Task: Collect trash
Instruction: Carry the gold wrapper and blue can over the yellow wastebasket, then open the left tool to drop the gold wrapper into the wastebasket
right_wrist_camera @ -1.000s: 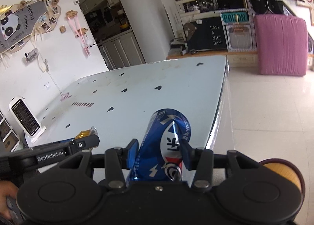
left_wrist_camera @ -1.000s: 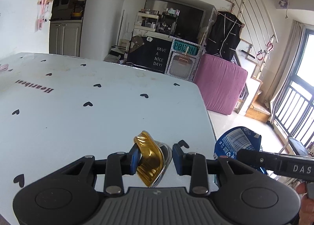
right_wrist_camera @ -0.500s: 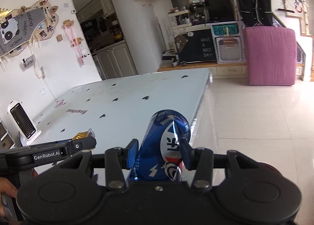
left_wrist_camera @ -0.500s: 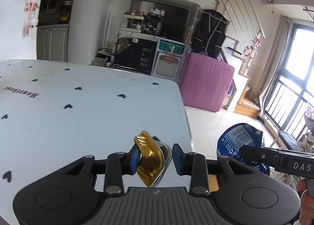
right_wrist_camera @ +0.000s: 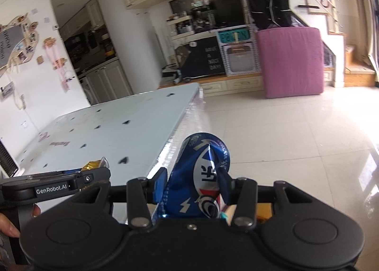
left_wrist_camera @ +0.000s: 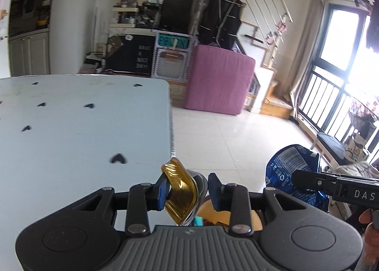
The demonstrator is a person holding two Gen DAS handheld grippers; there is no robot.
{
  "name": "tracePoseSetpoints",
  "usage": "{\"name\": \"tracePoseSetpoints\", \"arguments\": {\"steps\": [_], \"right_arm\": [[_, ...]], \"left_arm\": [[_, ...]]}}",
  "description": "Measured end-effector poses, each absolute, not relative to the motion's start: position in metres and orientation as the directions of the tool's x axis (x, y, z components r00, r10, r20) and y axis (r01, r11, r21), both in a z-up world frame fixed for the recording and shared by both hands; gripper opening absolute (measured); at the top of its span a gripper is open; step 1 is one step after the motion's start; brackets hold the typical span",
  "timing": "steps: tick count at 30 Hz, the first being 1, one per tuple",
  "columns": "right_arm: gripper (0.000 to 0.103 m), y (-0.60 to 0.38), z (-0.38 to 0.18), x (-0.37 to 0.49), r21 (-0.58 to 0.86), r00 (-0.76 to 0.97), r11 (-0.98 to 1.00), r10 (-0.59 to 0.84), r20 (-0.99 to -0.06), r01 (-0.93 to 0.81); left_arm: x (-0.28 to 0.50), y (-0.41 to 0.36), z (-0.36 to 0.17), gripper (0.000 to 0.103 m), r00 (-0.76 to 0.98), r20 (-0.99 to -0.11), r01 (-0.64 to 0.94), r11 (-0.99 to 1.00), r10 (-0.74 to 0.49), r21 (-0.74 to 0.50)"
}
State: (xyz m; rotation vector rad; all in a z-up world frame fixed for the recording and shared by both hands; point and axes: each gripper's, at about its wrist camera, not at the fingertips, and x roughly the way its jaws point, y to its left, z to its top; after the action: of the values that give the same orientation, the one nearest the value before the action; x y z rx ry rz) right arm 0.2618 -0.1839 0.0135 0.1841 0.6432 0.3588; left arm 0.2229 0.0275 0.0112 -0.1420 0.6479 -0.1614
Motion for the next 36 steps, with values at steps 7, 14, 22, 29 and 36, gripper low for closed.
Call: {"name": "tracePoseSetpoints", "arguments": {"steps": [7, 14, 22, 29, 36], "right_arm": [[0.047, -0.222, -0.004, 0.265, 0.283, 0.747, 0.937, 0.336, -0.574, -0.204], [0.047, -0.257, -0.032, 0.272, 0.300, 0.733, 0.944, 0.299, -0.610, -0.135], [0.047, -0.292, -0.076, 0.286, 0.325, 0.691, 0.945, 0.264, -0.673, -0.044], [0.047, -0.314, -0.112, 0.303, 0.349, 0.646, 0.937, 0.258, -0.719, 0.014], [0.047, -0.320, -0.151, 0.321, 0.382, 0.590, 0.923, 0.283, -0.757, 0.048]], "left_arm": [[0.241, -0.013, -0.006, 0.036, 0.750, -0.618, 0.163, 0.971, -0.238, -0.177], [0.264, -0.048, -0.034, 0.036, 0.688, -0.672, 0.206, 0.962, -0.274, -0.181], [0.295, -0.084, -0.085, 0.036, 0.585, -0.754, 0.230, 0.953, -0.299, -0.199], [0.322, -0.114, -0.146, 0.036, 0.452, -0.835, 0.237, 0.945, -0.313, -0.226], [0.350, -0.125, -0.206, 0.036, 0.326, -0.895, 0.191, 0.948, -0.306, -0.255]]}}
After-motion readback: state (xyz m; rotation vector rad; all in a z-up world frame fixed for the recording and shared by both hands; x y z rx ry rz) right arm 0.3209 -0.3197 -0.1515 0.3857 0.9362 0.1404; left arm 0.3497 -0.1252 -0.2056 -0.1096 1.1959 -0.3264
